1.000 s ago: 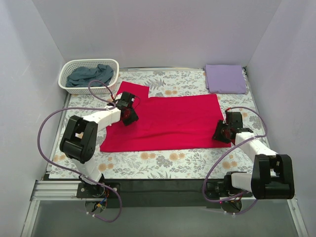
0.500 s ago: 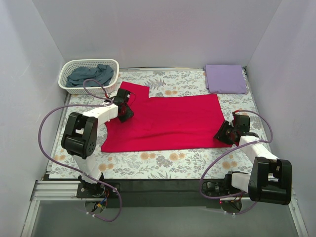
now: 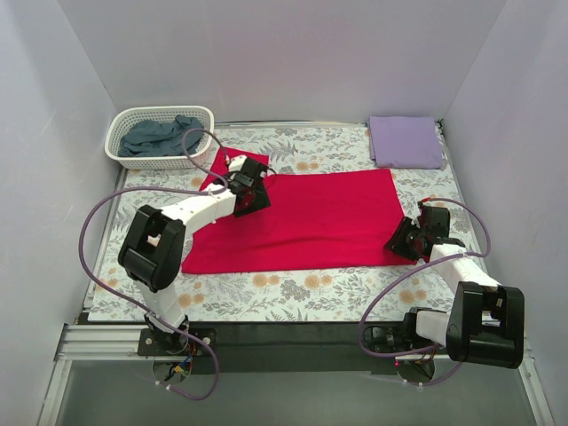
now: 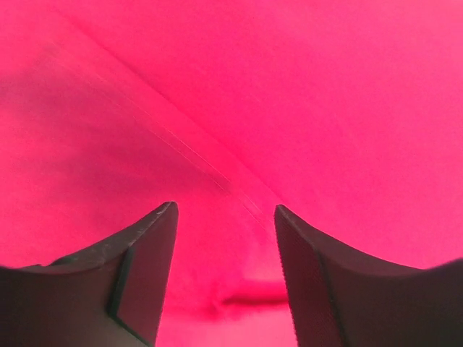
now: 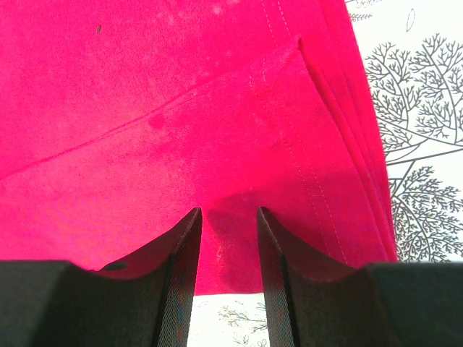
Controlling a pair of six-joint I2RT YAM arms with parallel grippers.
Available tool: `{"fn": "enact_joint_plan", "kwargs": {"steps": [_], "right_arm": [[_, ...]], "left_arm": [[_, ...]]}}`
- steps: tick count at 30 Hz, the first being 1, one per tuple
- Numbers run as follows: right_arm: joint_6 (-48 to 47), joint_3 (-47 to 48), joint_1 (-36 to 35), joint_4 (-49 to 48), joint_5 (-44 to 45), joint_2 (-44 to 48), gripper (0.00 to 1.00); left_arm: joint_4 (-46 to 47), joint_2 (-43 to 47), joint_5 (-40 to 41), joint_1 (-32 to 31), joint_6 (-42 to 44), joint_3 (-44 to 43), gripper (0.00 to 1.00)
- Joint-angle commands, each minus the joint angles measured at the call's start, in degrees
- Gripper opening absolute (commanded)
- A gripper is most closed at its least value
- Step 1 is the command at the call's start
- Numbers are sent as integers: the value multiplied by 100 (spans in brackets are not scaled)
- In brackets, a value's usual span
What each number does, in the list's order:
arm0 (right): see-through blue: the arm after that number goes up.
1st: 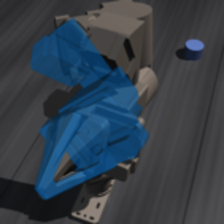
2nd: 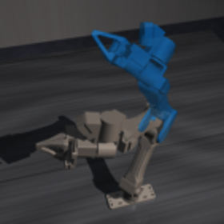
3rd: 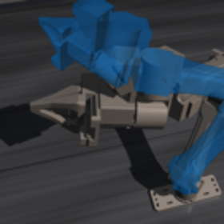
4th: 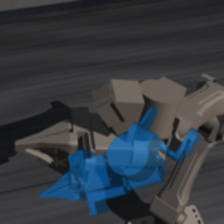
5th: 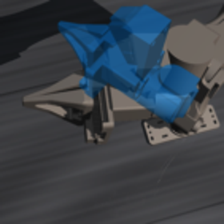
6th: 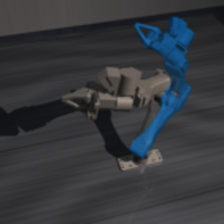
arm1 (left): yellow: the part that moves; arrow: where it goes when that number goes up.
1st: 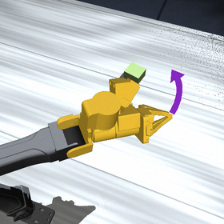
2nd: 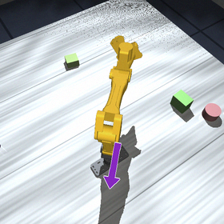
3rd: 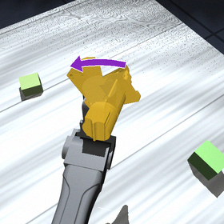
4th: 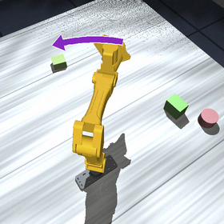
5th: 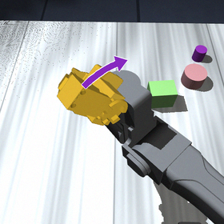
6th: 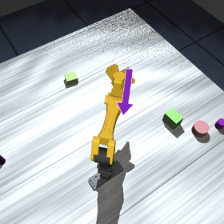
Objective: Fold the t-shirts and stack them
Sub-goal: Fold the tshirt
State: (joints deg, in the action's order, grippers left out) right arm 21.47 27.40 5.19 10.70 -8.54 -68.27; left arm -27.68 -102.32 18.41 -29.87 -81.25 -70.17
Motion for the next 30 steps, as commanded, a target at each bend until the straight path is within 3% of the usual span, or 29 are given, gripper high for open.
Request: {"fn": "enact_joint_plan", "kwargs": {"steps": [1, 7, 24, 30], "right_arm": [[-117, -217, 35, 565, 177, -134, 38], [-126, -209, 35, 565, 159, -143, 38], [-152, -217, 35, 574, 133, -116, 38], [-152, -217, 35, 556, 133, -125, 38]], "left_arm": [[-290, 178, 619, -492, 294, -286, 52], [-510, -454, 1041, -967, 645, -690, 41], [-651, -1202, 1235, -1214, 971, -1156, 31], [-651, -1255, 1261, -1214, 989, -1253, 13]]}}
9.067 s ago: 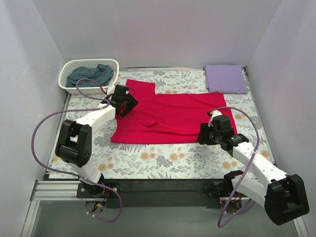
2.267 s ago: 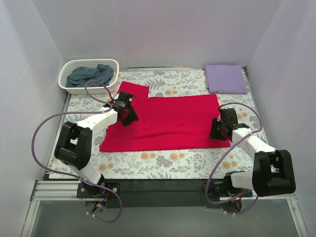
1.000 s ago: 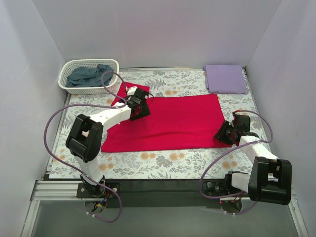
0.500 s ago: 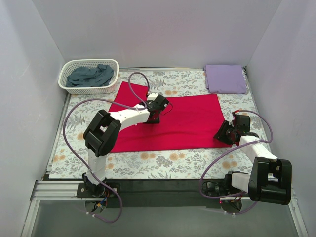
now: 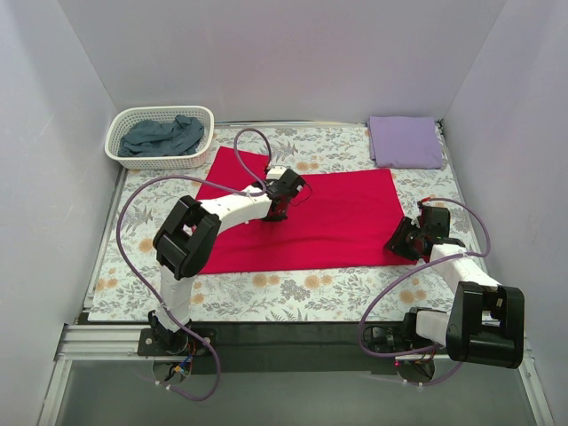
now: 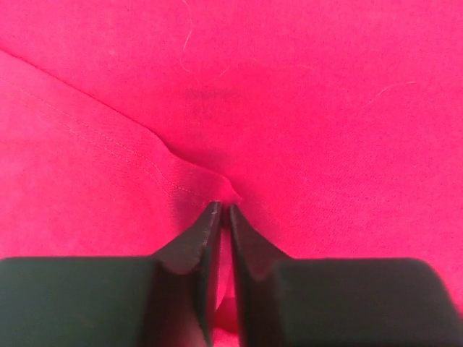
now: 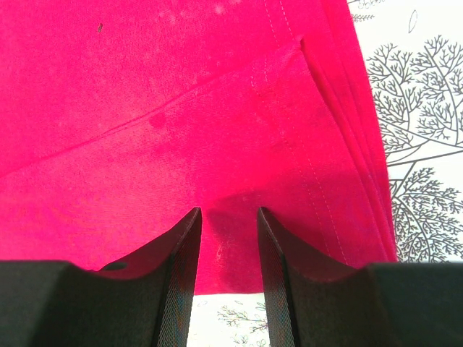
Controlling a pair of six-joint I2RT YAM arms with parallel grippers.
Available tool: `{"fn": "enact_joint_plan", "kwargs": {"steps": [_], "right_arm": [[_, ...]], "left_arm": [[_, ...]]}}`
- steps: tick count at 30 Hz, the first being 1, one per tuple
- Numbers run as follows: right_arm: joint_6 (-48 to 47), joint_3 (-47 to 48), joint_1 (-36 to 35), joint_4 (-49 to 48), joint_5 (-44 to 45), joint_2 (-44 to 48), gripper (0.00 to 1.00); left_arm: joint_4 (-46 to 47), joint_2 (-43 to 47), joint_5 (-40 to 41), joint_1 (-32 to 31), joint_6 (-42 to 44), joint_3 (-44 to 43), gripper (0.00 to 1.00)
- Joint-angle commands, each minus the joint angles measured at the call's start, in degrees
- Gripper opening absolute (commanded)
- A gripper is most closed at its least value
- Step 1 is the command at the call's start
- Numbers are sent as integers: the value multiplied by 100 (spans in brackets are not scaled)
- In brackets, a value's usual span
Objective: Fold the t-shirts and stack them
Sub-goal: Fold the tshirt
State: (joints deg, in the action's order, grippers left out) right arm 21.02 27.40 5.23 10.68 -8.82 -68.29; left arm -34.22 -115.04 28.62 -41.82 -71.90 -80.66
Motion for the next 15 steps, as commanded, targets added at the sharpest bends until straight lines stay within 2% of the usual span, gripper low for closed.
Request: {"fn": "enact_joint_plan", "kwargs": {"steps": [1, 2, 5, 15], "right_arm": [[-115, -217, 30, 558, 153, -123, 38], [-115, -217, 30, 558, 152, -114, 38], [-106, -209, 30, 558, 152, -123, 38], [-115, -209, 30, 558, 135, -114, 38]], "left_arm": [[3, 17, 249, -19, 62, -222, 11], [11, 17, 249, -19, 71, -257, 5], [38, 17, 214, -19, 106, -344, 0], [55, -176, 179, -19, 159, -608, 0]]}}
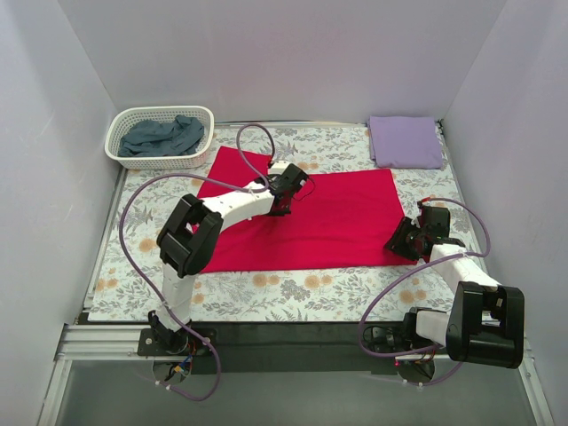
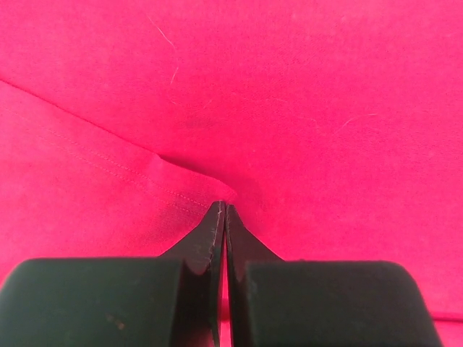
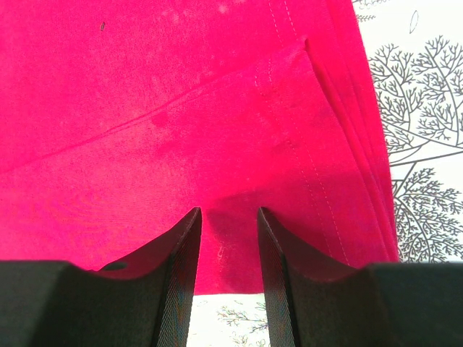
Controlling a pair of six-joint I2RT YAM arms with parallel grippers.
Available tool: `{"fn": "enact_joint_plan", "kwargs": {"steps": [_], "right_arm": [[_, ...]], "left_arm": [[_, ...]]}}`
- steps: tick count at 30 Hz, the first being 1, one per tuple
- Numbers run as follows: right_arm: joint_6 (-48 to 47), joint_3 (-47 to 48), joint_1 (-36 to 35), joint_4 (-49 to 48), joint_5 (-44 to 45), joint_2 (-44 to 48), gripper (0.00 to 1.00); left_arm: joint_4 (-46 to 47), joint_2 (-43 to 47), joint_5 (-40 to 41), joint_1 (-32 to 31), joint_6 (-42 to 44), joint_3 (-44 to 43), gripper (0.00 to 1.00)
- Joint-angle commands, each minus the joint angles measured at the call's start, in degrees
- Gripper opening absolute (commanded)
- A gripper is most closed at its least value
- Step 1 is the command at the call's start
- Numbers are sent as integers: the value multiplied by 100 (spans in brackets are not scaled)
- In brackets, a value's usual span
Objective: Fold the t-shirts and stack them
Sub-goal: Fold the tshirt
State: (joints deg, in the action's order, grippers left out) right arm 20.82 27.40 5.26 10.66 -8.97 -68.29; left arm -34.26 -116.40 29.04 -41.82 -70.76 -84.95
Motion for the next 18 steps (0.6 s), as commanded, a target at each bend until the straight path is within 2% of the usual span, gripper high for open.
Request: {"fn": "enact_joint_plan", "kwargs": {"steps": [1, 4, 5, 7, 12, 13, 14, 17, 18], "right_arm": [[-104, -217, 28, 560, 150, -123, 38], [-104, -200, 28, 560, 141, -149, 38], [-122, -191, 28, 560, 141, -158, 39], [-148, -191, 19, 560, 141, -132, 38], [-236, -156, 19, 552, -51, 17, 40], [-254, -138, 11, 534, -174, 61, 40], [-280, -95, -16, 517, -219, 88, 40], [-342, 37, -86, 534, -184, 88, 41], [-359, 81, -104, 551, -184, 79, 41]], "left_arm": [[60, -58, 155, -19, 36, -180, 0], [16, -154, 216, -19, 19, -189, 14], [-45, -172, 260, -19, -16, -215, 24], [-124, -164, 330, -19, -78, -259, 34], [-326, 301, 576, -10, -210, -347, 59], [-379, 398, 629, -1, -297, -338, 60], [-432, 634, 690, -1, -359, -321, 66], [-756, 1021, 761, 86, -675, -32, 67], [-801, 1336, 735, 174, -806, 317, 67]]}}
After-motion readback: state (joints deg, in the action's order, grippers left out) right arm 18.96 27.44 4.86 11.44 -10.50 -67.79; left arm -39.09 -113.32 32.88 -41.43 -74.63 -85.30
